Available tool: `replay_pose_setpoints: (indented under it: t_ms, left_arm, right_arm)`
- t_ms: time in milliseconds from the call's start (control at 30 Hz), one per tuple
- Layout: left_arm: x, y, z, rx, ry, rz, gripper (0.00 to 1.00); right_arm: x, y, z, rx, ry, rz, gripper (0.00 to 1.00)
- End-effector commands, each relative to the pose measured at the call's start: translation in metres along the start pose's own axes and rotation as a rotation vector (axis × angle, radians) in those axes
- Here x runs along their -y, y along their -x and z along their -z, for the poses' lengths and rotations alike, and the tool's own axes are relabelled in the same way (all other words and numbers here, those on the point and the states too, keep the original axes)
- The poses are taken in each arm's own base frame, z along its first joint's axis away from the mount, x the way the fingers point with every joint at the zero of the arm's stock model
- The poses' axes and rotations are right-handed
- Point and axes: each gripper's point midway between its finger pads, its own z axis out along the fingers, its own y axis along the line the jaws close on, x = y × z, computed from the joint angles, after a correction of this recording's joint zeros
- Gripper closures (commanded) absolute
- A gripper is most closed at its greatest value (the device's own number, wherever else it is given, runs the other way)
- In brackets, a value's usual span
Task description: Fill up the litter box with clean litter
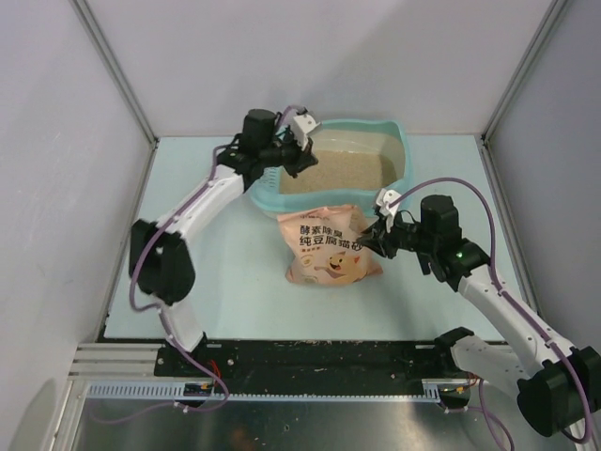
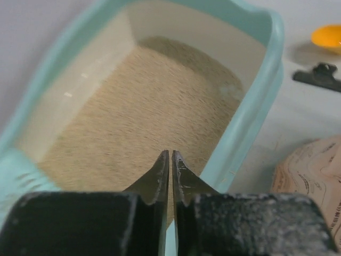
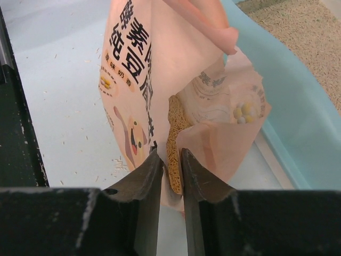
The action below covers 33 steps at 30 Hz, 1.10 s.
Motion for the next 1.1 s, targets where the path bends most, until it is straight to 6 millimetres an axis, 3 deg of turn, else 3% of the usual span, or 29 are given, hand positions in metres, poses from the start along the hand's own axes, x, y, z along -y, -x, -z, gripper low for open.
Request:
replay_pose_setpoints:
  t_ms: [0, 33, 133, 367, 533, 767, 1067]
  left_arm:
    - [0.041, 0.011, -0.02, 0.053, -0.252, 0.101, 0.95]
    - [0.048, -0.001, -0.034, 0.032, -0.292, 0.121, 0.96]
    - [0.068, -0.011, -0.053, 0.025, -0.384, 0.116, 0.97]
    - [0.108, -0.018, -0.07, 0.027, -0.547, 0.132, 0.98]
    - [0.135, -0.024, -0.066, 0.018, -0.626, 0.136, 0.98]
    - [0.154, -0.031, -0.057, 0.009, -0.697, 0.162, 0.99]
    - [0.169, -0.031, -0.045, 0.006, -0.731, 0.167, 1.0]
  right_arm:
    - [0.014, 0.023, 0.004, 0.021, -0.041, 0.042, 0.75]
    - [0.015, 0.023, 0.004, 0.017, -0.036, 0.038, 0.75]
    - [0.019, 0.024, 0.004, 0.012, -0.046, 0.034, 0.75]
    - [0.033, 0.012, 0.004, -0.028, -0.075, 0.005, 0.74]
    - [0.036, 0.013, 0.005, -0.03, -0.094, 0.009, 0.74]
    - [0.047, 0.007, 0.009, -0.062, -0.161, 0.008, 0.7]
    - [0.055, 0.004, 0.004, -0.053, -0.187, -0.024, 0.49]
